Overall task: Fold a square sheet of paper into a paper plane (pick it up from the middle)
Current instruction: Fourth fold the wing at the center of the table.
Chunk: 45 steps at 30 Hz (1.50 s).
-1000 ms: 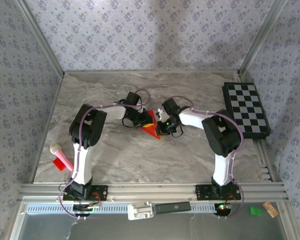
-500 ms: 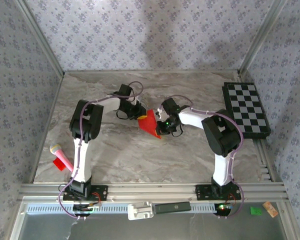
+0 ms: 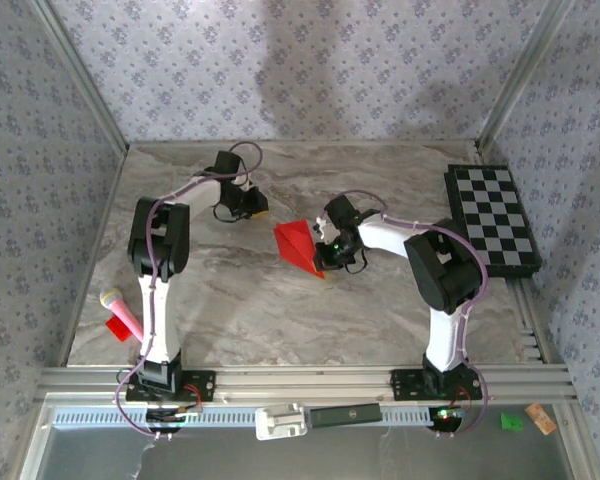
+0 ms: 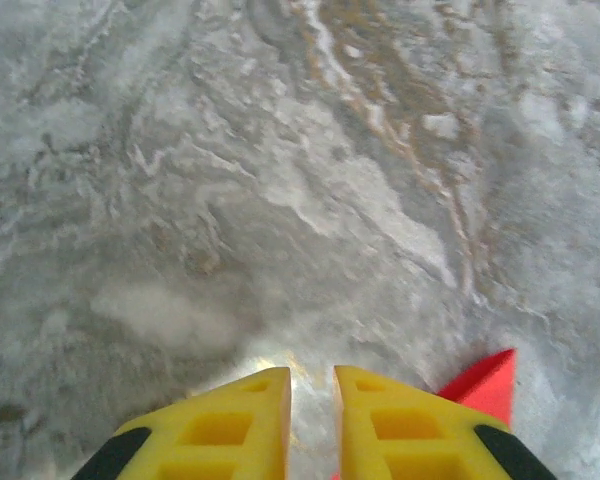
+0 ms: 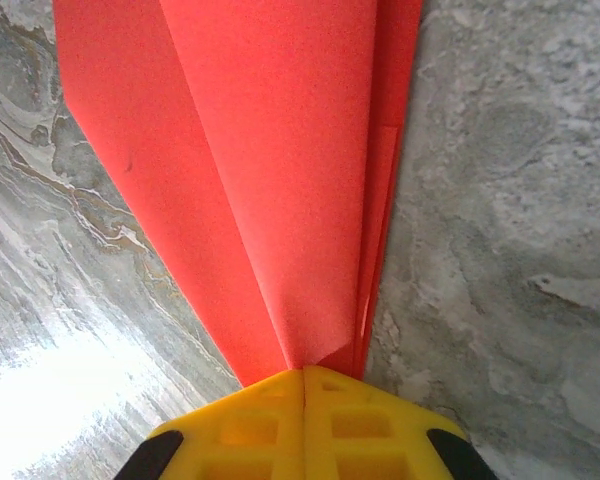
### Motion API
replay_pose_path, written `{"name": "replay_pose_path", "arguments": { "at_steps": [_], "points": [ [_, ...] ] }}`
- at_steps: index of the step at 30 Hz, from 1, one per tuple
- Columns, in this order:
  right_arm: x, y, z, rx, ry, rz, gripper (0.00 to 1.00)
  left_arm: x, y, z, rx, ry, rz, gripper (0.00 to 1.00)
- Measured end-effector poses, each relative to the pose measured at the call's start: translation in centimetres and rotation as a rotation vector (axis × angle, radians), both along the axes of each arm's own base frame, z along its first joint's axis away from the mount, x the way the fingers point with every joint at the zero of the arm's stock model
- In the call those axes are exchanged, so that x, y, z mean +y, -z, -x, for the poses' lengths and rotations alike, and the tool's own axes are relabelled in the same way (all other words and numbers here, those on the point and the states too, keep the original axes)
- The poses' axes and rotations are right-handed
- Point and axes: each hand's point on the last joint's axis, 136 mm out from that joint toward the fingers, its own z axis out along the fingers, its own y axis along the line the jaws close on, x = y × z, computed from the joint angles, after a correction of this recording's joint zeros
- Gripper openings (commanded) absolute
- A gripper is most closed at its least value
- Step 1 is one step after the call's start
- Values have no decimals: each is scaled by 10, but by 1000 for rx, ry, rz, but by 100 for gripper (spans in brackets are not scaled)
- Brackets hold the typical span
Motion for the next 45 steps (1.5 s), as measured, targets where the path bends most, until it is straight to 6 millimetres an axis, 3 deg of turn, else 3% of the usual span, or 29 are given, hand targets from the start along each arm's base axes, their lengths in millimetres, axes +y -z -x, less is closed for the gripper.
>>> {"name": "replay_pose_path", "arguments": {
  "at_steps": [3,7,9,12,16,22,29,33,37,45],
  "points": [
    [0,-1,0,1,-2,-3,7,-6,-27,14,-40,-6,14,21],
    [1,-3,-1,5,0,-17,9,-33,-56,43,-85,12,58,20],
    [1,-7,-2,-1,1,-32,11,-52,-52,61,-73,35,75,18],
    [5,-21,-5,-26,16,-85,12,-72,-31,87,-19,62,77,15],
    [14,-41,-12,-64,47,-177,13,-78,-6,106,51,52,65,15],
    [25,-50,-23,-82,100,-233,9,-80,-1,103,60,27,79,14],
    [28,-23,-28,-21,167,-217,7,-84,-3,97,41,18,97,14],
    [29,-11,-27,8,177,-200,7,-87,9,99,63,19,89,14],
    [29,-8,-28,20,178,-189,7,-85,24,101,99,13,73,13],
    [25,-6,-21,43,157,-162,7,-82,25,94,109,-33,46,11]
  ]
}}
